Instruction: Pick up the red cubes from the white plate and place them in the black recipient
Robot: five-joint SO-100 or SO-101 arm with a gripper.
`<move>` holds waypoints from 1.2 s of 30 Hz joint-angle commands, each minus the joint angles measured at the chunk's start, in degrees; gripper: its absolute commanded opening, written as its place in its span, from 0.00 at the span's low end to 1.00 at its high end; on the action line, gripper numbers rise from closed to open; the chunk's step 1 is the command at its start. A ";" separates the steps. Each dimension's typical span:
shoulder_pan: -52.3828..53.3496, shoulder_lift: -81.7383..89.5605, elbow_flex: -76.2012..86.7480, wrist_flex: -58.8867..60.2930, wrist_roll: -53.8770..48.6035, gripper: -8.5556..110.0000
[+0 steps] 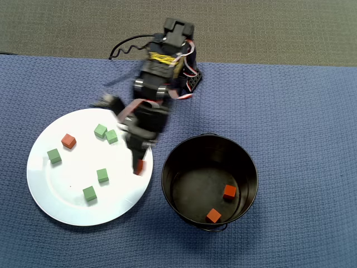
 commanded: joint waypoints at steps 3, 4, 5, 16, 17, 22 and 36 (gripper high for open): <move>-16.00 10.72 6.94 -3.60 2.02 0.07; -17.58 11.25 8.44 -3.60 2.37 0.08; -18.81 11.78 9.93 -3.96 2.72 0.15; -1.76 9.14 0.00 3.16 -5.01 0.24; 1.85 9.32 0.00 3.60 -6.33 0.24; 18.02 7.29 5.10 3.52 -13.45 0.24; 36.91 -15.64 -0.62 6.50 -26.72 0.24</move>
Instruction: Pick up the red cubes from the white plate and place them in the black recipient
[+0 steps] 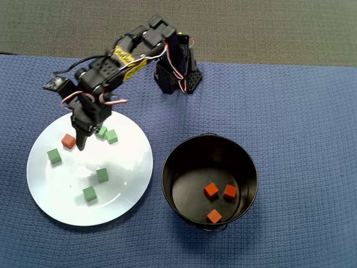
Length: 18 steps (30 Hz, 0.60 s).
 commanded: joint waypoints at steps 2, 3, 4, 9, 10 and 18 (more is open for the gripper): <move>4.48 -4.75 -7.73 2.64 -2.99 0.24; 5.10 -5.54 -8.26 2.02 -3.16 0.24; 5.62 -6.42 -8.88 1.67 -3.34 0.24; 7.47 -10.99 -12.74 1.58 -5.10 0.23; 7.82 -12.30 -14.33 1.85 -5.19 0.23; 9.76 -20.30 -25.31 4.04 -7.82 0.22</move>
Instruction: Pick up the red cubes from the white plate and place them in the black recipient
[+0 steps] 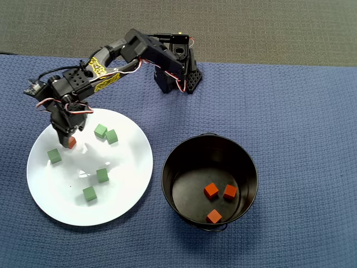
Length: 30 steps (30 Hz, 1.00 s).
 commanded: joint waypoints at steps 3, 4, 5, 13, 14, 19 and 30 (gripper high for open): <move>0.97 -1.58 -5.54 -0.97 -2.02 0.22; 1.05 -2.02 -5.71 -1.41 -2.11 0.22; 1.23 -2.46 -6.15 -1.58 -2.20 0.22; 1.67 -4.83 -8.70 -2.90 -2.20 0.22; 1.67 -5.01 -8.79 -2.90 -2.37 0.22; 2.20 -7.47 -11.69 -3.69 -2.72 0.22; 2.64 -10.20 -14.41 -4.48 -2.99 0.21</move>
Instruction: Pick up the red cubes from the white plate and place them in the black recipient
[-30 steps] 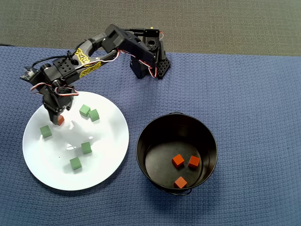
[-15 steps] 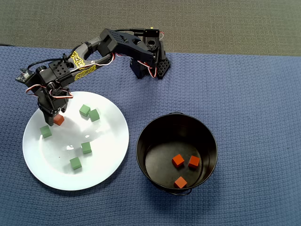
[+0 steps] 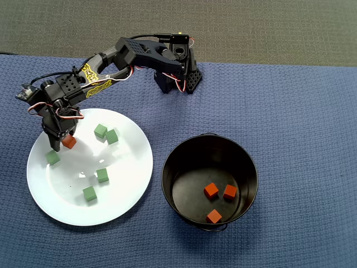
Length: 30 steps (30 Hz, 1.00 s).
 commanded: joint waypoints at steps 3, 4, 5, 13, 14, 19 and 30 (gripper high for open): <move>0.88 0.00 -5.27 -1.58 -0.18 0.21; 0.88 -0.09 -5.36 -1.58 -0.18 0.21; 0.88 -0.09 -5.36 -1.58 -0.26 0.21; 0.88 -0.09 -5.45 -1.67 -0.97 0.07; 0.88 0.09 -5.45 -1.67 -0.70 0.07; 0.97 1.23 -5.10 -1.14 0.53 0.07; -3.78 23.12 1.93 5.62 5.19 0.07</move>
